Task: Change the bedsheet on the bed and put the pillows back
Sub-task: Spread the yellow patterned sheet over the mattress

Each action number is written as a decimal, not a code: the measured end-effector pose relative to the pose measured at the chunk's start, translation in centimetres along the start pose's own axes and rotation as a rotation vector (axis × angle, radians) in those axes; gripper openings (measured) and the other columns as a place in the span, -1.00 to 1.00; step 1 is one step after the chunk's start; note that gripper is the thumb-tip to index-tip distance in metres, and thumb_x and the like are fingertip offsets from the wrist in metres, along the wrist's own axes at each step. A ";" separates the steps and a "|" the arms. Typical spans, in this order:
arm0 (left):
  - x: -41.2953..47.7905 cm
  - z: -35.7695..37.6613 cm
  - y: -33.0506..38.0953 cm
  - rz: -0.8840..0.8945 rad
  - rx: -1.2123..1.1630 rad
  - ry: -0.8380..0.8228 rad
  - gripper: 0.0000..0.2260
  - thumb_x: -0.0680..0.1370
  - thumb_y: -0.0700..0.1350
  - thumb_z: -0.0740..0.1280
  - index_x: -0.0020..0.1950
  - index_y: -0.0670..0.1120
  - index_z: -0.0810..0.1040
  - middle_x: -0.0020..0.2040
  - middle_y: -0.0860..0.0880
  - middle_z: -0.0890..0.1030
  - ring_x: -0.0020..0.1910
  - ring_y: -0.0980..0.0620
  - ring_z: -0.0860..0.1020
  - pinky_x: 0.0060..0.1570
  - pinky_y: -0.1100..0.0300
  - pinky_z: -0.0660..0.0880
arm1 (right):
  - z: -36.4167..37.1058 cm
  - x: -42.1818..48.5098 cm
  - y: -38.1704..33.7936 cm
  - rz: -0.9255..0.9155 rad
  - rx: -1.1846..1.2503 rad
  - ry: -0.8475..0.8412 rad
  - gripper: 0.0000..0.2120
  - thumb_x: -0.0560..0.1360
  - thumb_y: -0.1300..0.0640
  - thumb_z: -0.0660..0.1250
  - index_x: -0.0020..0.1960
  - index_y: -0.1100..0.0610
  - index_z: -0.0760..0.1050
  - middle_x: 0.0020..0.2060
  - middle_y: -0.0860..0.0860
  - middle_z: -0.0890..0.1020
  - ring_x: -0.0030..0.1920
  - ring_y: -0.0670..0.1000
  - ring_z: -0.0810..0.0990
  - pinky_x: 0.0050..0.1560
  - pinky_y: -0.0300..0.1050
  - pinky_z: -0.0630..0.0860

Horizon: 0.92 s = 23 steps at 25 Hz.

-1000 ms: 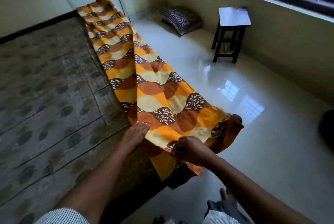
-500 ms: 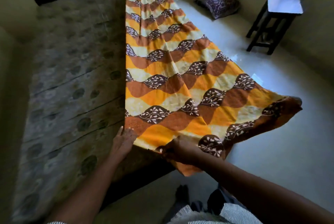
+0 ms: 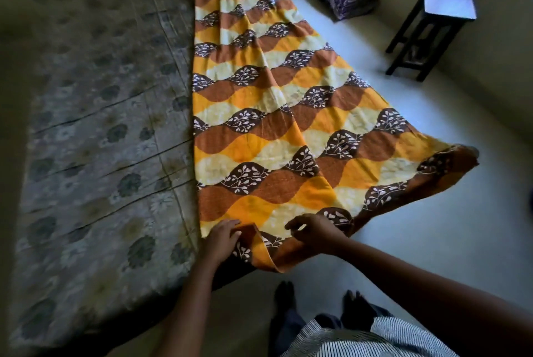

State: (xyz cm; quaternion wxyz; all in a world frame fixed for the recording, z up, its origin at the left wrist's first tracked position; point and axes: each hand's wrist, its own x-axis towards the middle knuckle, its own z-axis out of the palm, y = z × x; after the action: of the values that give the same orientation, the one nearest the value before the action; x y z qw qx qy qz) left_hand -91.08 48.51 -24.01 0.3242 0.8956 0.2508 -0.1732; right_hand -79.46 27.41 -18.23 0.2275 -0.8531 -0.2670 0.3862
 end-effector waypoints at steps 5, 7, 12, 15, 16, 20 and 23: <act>-1.4 4.6 8.0 0.035 -0.347 -0.013 -0.72 0.61 -0.09 0.18 0.31 -0.07 0.46 0.30 -0.03 0.46 0.27 -0.02 0.43 0.09 0.25 0.36 | -5.3 -4.6 7.2 0.223 0.337 0.197 -0.79 0.56 0.20 0.25 0.16 0.11 0.55 -0.02 -0.05 0.59 -0.11 -0.12 0.56 -0.25 -0.45 0.46; 0.1 6.0 11.1 0.110 -0.290 -0.042 -0.72 0.61 -0.06 0.19 0.30 -0.05 0.47 0.30 -0.04 0.48 0.28 0.00 0.44 0.15 0.23 0.36 | -7.0 -6.4 10.8 0.346 0.546 0.314 -0.80 0.55 0.19 0.27 0.15 0.09 0.56 -0.04 0.02 0.64 -0.08 -0.06 0.61 -0.20 -0.34 0.50; 4.8 8.5 22.1 0.273 -0.152 -0.161 -0.69 0.59 -0.10 0.23 0.33 -0.08 0.45 0.32 -0.09 0.48 0.28 -0.03 0.45 0.19 0.19 0.38 | -11.9 -8.5 20.7 0.525 1.058 0.618 -0.66 0.57 0.17 0.24 0.31 0.24 0.43 0.11 0.14 0.56 0.06 0.07 0.56 0.01 -0.11 0.53; 7.0 10.0 28.7 0.333 -0.119 -0.170 -0.68 0.60 -0.10 0.22 0.34 -0.10 0.44 0.32 -0.08 0.48 0.29 -0.02 0.44 0.18 0.22 0.36 | -15.1 -6.9 25.8 0.604 1.336 0.738 -0.54 0.54 0.12 0.29 0.37 0.26 0.31 0.25 0.17 0.45 0.25 0.15 0.45 0.21 0.02 0.48; 7.8 10.6 31.0 0.328 -0.119 -0.175 -0.68 0.60 -0.11 0.22 0.34 -0.11 0.44 0.31 -0.09 0.49 0.29 -0.03 0.45 0.17 0.21 0.37 | -16.3 -6.1 27.4 0.637 1.384 0.768 -0.49 0.52 0.10 0.32 0.40 0.24 0.28 0.32 0.18 0.40 0.30 0.16 0.41 0.25 0.06 0.46; 10.4 13.0 38.8 0.244 -0.172 -0.187 -0.70 0.60 -0.13 0.22 0.33 -0.10 0.45 0.27 -0.11 0.52 0.23 -0.02 0.49 0.08 0.20 0.43 | -20.8 -2.8 32.5 0.679 1.489 0.790 -0.28 0.44 0.08 0.42 0.47 0.13 0.12 0.41 0.22 0.28 0.37 0.19 0.34 0.31 0.11 0.40; 11.4 14.1 42.4 0.153 -0.238 -0.164 -0.74 0.60 -0.13 0.22 0.27 -0.08 0.49 0.22 -0.07 0.55 0.12 0.07 0.50 -0.15 0.40 0.42 | -22.4 -0.6 35.9 0.715 1.567 0.715 -0.23 0.41 0.07 0.46 0.47 0.10 0.12 0.40 0.20 0.31 0.37 0.20 0.35 0.32 0.11 0.36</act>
State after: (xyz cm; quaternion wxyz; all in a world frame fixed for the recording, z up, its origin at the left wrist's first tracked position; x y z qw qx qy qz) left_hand -60.09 14.81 -18.73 0.4597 0.8501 0.1733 -0.1896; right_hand -52.22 -4.10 -25.84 0.6745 -0.5560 0.4341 0.2179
